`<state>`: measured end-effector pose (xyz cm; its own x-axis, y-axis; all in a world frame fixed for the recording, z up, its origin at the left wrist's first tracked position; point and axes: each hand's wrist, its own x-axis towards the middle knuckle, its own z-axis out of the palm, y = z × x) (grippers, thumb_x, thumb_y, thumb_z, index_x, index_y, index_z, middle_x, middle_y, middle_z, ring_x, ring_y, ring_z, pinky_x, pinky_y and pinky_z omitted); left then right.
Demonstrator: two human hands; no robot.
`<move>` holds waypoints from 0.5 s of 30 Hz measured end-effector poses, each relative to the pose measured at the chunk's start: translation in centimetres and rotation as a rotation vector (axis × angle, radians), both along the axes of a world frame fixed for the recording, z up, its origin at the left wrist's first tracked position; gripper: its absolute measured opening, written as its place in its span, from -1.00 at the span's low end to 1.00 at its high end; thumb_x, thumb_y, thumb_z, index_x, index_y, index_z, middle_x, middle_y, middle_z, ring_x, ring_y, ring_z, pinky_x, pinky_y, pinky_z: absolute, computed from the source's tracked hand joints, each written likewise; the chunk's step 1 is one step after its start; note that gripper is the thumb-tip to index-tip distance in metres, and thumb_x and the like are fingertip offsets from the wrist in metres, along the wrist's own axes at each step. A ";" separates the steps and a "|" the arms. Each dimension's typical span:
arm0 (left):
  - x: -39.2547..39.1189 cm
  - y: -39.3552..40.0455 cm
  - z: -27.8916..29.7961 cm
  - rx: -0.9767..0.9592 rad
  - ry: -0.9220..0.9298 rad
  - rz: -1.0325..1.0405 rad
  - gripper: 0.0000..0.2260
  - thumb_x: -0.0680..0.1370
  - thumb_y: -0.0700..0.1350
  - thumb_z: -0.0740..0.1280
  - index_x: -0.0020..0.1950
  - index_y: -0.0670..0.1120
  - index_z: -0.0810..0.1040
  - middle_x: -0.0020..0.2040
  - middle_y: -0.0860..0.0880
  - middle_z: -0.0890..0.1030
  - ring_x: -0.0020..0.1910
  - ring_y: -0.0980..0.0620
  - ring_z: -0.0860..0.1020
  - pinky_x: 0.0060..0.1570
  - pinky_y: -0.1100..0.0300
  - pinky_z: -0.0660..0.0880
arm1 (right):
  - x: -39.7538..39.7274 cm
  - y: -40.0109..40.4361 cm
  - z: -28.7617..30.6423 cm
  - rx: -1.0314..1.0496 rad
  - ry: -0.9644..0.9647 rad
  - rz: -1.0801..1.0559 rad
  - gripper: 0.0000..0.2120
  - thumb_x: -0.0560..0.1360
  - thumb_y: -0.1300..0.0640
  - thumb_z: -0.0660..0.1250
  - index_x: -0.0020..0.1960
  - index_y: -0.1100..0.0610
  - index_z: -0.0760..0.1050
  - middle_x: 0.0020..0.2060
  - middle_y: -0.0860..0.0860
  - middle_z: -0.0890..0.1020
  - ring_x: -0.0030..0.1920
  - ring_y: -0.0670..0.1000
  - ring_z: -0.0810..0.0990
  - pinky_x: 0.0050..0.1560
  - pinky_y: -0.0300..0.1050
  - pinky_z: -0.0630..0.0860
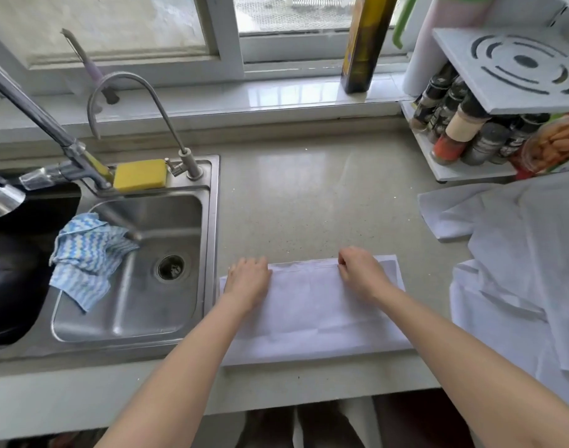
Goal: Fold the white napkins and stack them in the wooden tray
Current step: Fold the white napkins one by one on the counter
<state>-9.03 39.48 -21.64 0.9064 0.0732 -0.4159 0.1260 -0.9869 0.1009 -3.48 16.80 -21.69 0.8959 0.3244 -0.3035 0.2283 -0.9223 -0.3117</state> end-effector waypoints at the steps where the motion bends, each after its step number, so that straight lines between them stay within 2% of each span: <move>1: 0.1 0.0 0.0 -0.009 0.008 0.011 -0.72 0.67 -0.06 0.03 0.23 -0.15 0.41 0.26 -0.17 0.48 0.25 -0.16 0.39 0.17 0.04 0.32 | 0.1 -0.1 -0.3 -0.010 -0.008 0.011 -0.91 0.57 0.24 0.12 -0.06 0.17 0.39 -0.01 0.16 0.53 0.04 0.16 0.46 -0.01 0.00 0.37; 7: 0.2 -0.2 -0.1 0.012 -0.004 0.024 -0.70 0.68 -0.05 0.00 0.25 -0.18 0.39 0.25 -0.17 0.47 0.23 -0.17 0.40 0.19 0.02 0.30 | 0.6 -0.3 -1.0 -0.120 -0.037 0.057 -0.87 0.58 0.26 0.09 0.09 0.20 0.37 0.09 0.15 0.48 0.09 0.16 0.42 0.08 -0.03 0.30; 15: 0.6 -0.2 -0.2 0.025 0.026 0.031 -0.66 0.68 -0.01 0.00 0.28 -0.19 0.37 0.28 -0.19 0.47 0.25 -0.20 0.40 0.21 0.02 0.29 | 0.2 0.1 -1.5 -0.098 -0.081 0.001 -0.87 0.53 0.32 0.09 -0.03 0.11 0.27 0.05 0.14 0.47 0.07 0.14 0.41 0.01 -0.07 0.23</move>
<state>-8.44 39.33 -21.89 0.8926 0.1122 -0.4366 0.1591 -0.9846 0.0721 -3.30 16.89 -23.19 0.9183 0.2980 -0.2605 0.2505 -0.9472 -0.2004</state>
